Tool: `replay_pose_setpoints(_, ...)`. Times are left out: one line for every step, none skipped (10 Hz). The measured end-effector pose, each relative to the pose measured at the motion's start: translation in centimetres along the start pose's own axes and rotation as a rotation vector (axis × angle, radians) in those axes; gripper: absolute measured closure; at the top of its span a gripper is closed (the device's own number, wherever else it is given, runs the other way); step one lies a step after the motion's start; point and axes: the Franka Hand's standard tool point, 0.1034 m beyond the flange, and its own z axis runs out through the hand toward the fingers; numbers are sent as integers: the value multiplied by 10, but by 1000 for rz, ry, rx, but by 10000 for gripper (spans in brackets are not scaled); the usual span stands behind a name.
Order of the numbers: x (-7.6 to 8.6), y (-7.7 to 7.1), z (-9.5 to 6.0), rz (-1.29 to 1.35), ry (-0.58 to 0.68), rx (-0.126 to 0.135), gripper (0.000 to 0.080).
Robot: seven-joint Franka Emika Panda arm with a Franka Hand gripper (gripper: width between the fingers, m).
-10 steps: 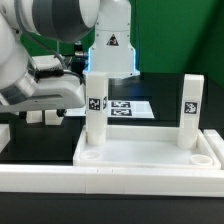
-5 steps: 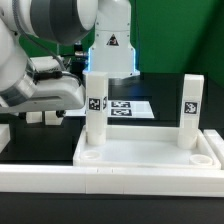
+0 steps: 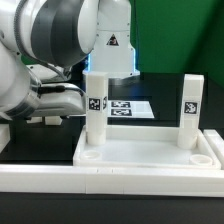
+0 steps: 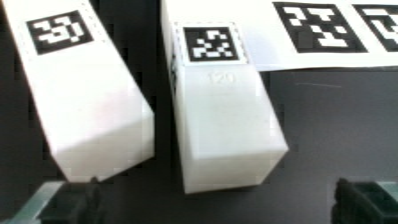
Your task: Assemble desk
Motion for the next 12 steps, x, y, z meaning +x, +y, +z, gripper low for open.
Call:
replay_pose_setpoints(0, -1, 3, -1, -6, 1, 151)
replay_pose_setpoints(0, -1, 6, -1, -12, 2, 151)
replay_pose_setpoints(-1, -1, 9, 0, -18, 4, 151)
replay_pose_setpoints(-2, -2, 13, -1, -23, 4, 151)
replay_pose_setpoints(-3, -2, 16, 0, -29, 5, 151)
replay_pose_setpoints(-3, -3, 19, 0, -35, 6, 151)
replay_pose_setpoints(-4, -2, 20, 1, -38, 7, 151)
replay_pose_setpoints(-4, -2, 20, 1, -38, 7, 151)
replay_pose_setpoints(-4, -2, 20, 1, -38, 8, 151)
replay_pose_setpoints(-4, -2, 20, 1, -38, 8, 151)
replay_pose_setpoints(-4, -2, 20, 1, -38, 8, 151)
replay_pose_setpoints(-4, -2, 20, 1, -38, 8, 151)
